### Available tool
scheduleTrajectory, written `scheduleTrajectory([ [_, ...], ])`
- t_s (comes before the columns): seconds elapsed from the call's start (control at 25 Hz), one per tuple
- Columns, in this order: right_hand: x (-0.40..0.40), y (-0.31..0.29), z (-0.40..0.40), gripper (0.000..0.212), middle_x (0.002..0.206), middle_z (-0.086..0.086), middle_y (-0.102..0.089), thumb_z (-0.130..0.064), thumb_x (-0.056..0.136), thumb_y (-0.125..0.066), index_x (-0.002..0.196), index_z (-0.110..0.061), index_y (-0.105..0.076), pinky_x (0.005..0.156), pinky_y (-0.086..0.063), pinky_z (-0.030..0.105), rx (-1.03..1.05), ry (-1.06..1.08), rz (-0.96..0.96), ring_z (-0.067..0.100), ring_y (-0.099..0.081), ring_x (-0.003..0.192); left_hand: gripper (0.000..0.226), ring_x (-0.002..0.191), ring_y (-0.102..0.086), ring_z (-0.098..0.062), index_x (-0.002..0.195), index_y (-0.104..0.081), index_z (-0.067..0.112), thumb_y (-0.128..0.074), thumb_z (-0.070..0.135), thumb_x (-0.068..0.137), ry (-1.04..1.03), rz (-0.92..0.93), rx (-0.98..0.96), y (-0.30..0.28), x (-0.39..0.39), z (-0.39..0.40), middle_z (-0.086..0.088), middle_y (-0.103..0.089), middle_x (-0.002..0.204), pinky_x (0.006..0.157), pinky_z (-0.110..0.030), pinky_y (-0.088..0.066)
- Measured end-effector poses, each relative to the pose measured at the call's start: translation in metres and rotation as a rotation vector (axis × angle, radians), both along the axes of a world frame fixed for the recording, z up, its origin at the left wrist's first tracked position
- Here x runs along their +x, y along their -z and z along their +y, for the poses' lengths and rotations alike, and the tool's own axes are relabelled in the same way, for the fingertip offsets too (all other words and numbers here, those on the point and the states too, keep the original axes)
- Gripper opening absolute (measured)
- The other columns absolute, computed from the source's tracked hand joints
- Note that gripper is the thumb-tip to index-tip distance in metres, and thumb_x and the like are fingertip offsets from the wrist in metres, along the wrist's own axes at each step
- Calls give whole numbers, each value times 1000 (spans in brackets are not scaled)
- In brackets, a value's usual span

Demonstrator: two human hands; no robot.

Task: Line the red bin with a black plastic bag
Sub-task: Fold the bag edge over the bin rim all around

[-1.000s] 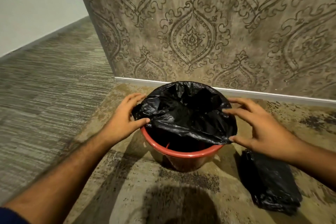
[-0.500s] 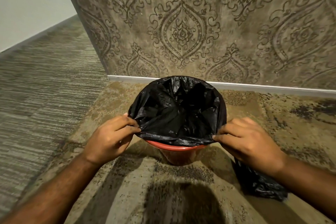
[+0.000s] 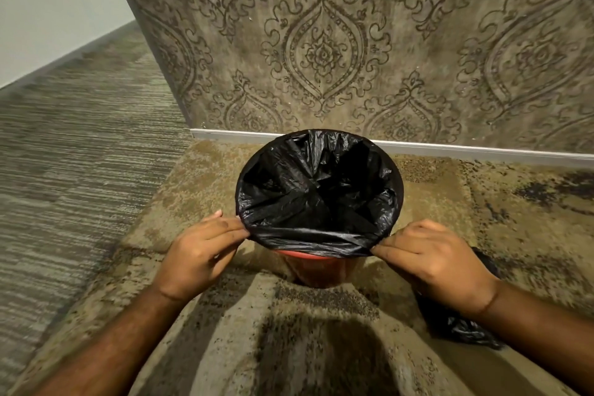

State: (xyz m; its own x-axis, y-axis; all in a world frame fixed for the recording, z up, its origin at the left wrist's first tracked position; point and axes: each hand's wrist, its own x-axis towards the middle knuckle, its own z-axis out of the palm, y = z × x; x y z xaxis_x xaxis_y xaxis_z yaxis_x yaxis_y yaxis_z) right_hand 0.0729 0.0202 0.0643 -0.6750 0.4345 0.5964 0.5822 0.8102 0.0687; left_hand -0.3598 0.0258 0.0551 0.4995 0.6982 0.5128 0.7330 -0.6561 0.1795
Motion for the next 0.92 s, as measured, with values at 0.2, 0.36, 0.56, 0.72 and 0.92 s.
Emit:
scheduleTrajectory([
  [0.2, 8, -4, -4, 21, 106, 8, -76, -26, 104, -69, 114, -11, -80, 66, -46, 36, -10, 29, -59, 27, -67, 81, 20, 119, -73, -12, 110, -80, 24, -64, 22, 99, -156, -539, -236, 7, 10, -3, 10, -80, 118, 104, -41, -59],
  [0.36, -14, -12, -16, 20, 98, 7, -72, -28, 105, -70, 110, -11, -79, 60, -46, 37, -19, -9, -41, 29, -65, 76, 12, 104, -70, -16, 103, -76, 17, -72, 24, 94, -147, -521, -175, 0, 11, 0, 5, -73, 105, 86, -37, -59],
  [0.56, -52, -22, -20, 24, 104, 5, -77, -28, 103, -73, 118, -11, -80, 64, -58, 41, -66, 36, 11, 27, -73, 83, 30, 107, -64, -22, 124, -77, 16, -79, 21, 94, -35, -124, 29, 4, 24, -4, -2, -69, 113, 92, -38, -50],
  [0.72, -56, -27, -19, 14, 100, 7, -77, -13, 95, -81, 109, -9, -82, 59, -56, 39, -64, 38, -4, 29, -71, 77, 11, 93, -71, -24, 106, -83, 17, -79, 17, 95, 31, -79, 136, -3, 27, -5, -1, -75, 100, 82, -43, -48],
  [0.92, -52, -21, -23, 12, 88, 4, -74, -9, 99, -69, 97, -12, -81, 54, -48, 37, 48, -41, -130, 26, -67, 69, 8, 90, -69, -21, 99, -82, 19, -75, 23, 98, 89, -9, 103, -2, 25, -11, 1, -73, 98, 78, -41, -47],
])
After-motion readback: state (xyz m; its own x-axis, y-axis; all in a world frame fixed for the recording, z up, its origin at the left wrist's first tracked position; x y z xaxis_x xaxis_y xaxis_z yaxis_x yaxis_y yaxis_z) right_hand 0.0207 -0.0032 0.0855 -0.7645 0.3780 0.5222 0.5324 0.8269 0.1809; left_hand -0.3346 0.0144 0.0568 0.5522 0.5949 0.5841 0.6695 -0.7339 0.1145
